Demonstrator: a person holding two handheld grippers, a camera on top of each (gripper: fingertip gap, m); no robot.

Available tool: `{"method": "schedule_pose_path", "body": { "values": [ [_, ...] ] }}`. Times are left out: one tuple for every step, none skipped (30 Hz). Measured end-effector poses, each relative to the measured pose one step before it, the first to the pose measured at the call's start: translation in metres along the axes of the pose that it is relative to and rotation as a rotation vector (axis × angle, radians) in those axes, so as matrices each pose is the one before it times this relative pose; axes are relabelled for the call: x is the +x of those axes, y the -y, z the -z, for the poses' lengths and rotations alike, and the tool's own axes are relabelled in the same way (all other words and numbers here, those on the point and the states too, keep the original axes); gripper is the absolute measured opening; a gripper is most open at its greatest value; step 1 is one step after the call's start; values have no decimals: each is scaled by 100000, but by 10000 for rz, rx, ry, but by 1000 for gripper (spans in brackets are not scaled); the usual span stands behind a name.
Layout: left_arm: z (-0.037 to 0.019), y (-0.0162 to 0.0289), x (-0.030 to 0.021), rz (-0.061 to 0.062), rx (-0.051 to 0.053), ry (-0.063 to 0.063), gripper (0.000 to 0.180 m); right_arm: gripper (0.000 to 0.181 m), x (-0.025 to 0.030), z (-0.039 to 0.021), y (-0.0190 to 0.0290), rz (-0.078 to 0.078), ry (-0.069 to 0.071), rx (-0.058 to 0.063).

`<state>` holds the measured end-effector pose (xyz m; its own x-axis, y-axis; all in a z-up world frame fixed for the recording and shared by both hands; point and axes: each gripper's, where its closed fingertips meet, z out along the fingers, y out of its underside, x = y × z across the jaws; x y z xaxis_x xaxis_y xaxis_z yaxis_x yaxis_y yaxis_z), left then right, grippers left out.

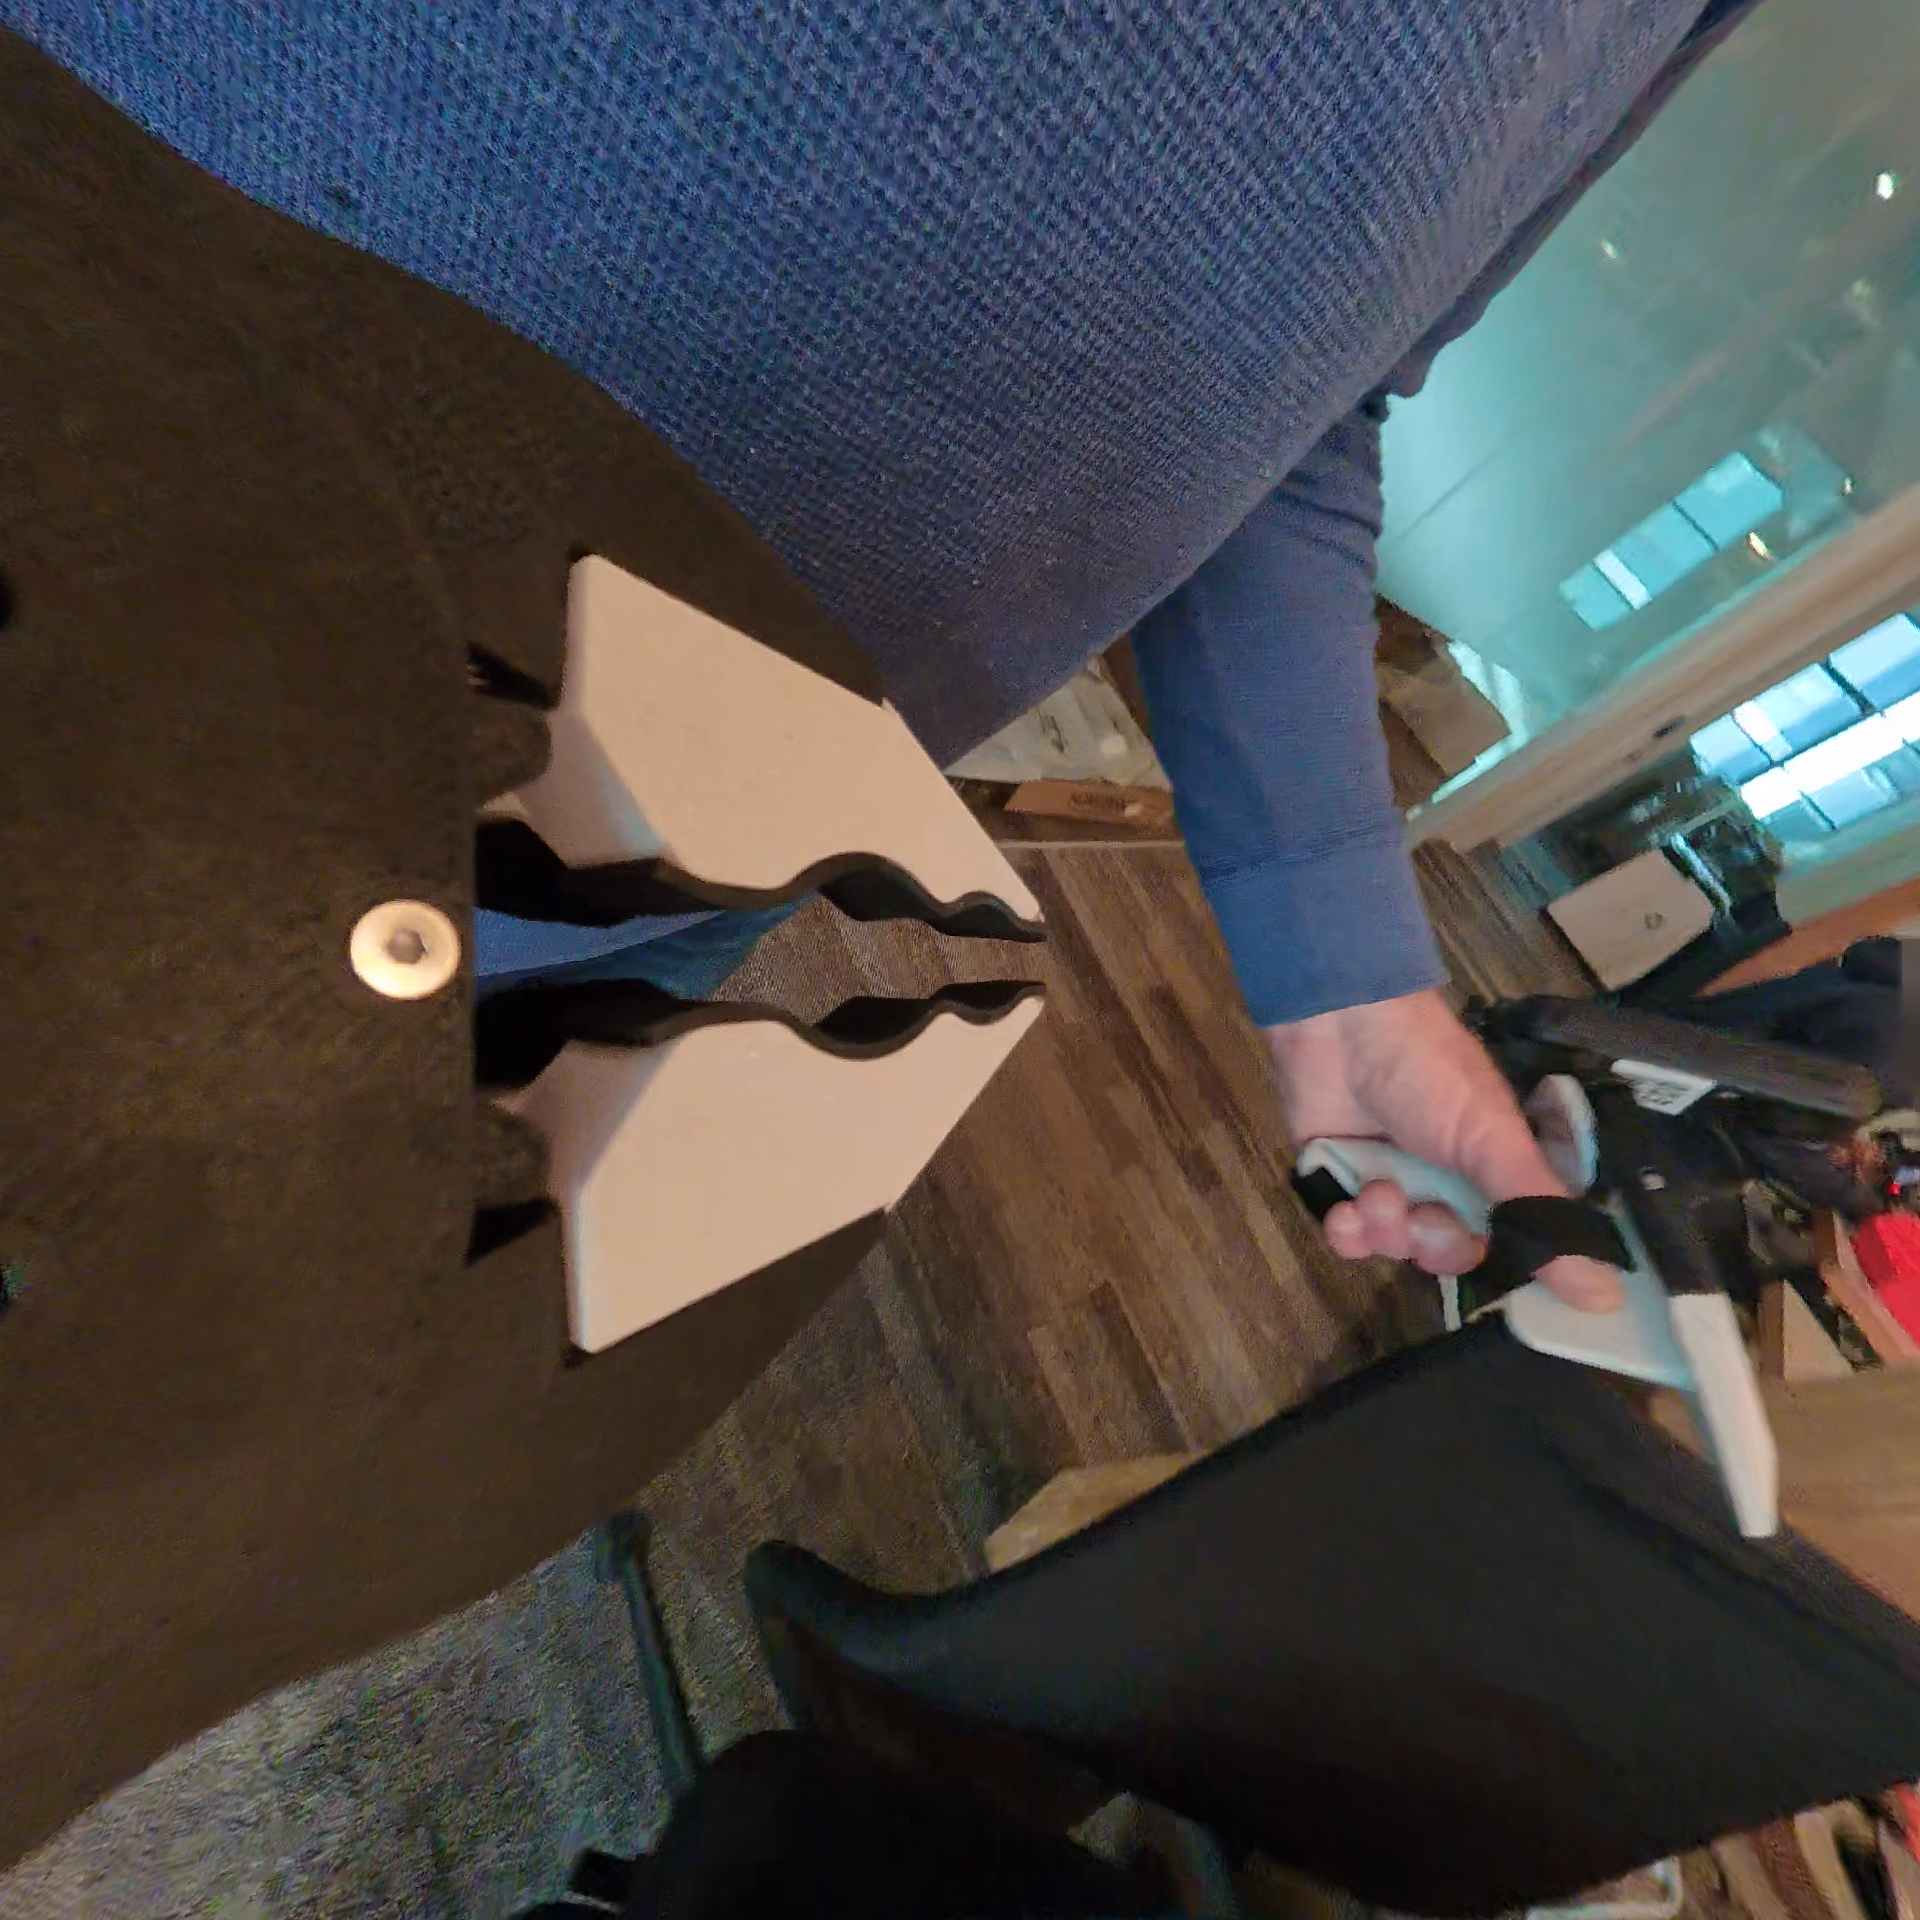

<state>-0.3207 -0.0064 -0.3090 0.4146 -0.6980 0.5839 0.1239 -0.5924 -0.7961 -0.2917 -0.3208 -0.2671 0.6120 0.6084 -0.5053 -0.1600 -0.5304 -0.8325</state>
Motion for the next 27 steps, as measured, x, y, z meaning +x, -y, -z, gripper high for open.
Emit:
{"method": "schedule_pose_path", "body": {
  "values": [
    [-605, 430, -201, 164, -61, -86, 95, 7, 64, 527, -487, -83, -282, 33],
    [-320, 352, -218, 74, -90, -86, 88, 8, 53, 560, -380, -90, -281, 99],
    [-114, 416, -28, -12, -2, -67, 81, 9, 127, 605, -285, -111, -327, 184],
    [106, 518, 134, -130, 96, -26, 80, 9, 192, 598, -254, -172, -354, 225],
    [207, 204, 267, -287, -105, 19, 76, 9, 143, 583, -301, -214, -327, 217],
    [274, -2, 594, -382, -242, -49, 70, 10, 70, 544, -343, -195, -347, 186],
    [314, 36, 1118, -465, -208, -216, 61, 10, -20, 549, -347, -144, -413, 176],
    [266, 122, 1604, -540, -153, -372, 49, 10, -149, 563, -315, -121, -442, 192],
    [162, 174, 2061, -603, -157, -556, 30, 9, -305, 580, -350, -144, -448, 202],
    [-44, 253, 2518, -638, -177, -748, 11, 7, -392, 609, -443, -158, -476, 204],
    [-525, 160, 2856, -578, -236, -944, 0, 6, -491, 665, -540, -140, -519, 221],
    [-1164, -68, 2722, -503, -388, -890, 0, 4, -554, 735, -651, -150, -558, 237],
    [-1643, -250, 3230, -444, -474, -1212, 0, 3, -624, 808, -765, -197, -576, 257],
    [-2103, -171, 3700, -338, -438, -1575, 0, 1, -681, 892, -899, -243, -573, 280],
    [-2416, -152, 3481, -265, -371, -1500, 0, 0, -723, 968, -1027, -253, -556, 284],
    [-2645, -51, 3160, -194, -270, -1358, 0, 0, -730, 1039, -1128, -262, -539, 259],
    [-2761, -315, 3138, -177, -338, -1380, 0, 0, -806, 1087, -1177, -252, -465, 222],
    [-2932, -834, 2940, -287, -550, -1320, 0, 0, -901, 1146, -1189, -174, -377, 195],
    [-2884, -965, 2567, -398, -559, -1025, 0, 0, -952, 1209, -1237, -98, -315, 138],
    [-2738, -726, 2464, -417, -412, -859, 0, 0, -954, 1302, -1297, -53, -294, 93],
    [-3042, -762, 2610, -427, -554, -952, 0, 0, -1145, 1443, -1227, -38, -168, 130],
    [-3120, -1036, 2649, -468, -777, -937, 0, 0, -1289, 1596, -1147, -58, -79, 200],
    [-3140, -689, 2426, -535, -683, -760, 0, 0, -959, 1771, -1123, -49, -286, 277],
    [-3177, -264, 2594, -440, -601, -870, 0, 0, -685, 2007, -1062, -57, -398, 370],
    [-3267, 133, 2833, -299, -547, -1044, 0, 0, -680, 2338, -1128, -122, -326, 420],
    [-3346, 447, 2339, -266, -489, -773, 0, 0, -459, 2591, -1083, -155, -357, 448],
    [-3277, 714, 2029, -373, -357, -547, 0, 1, -293, 2949, -1034, -137, -395, 513]
  ]
}}
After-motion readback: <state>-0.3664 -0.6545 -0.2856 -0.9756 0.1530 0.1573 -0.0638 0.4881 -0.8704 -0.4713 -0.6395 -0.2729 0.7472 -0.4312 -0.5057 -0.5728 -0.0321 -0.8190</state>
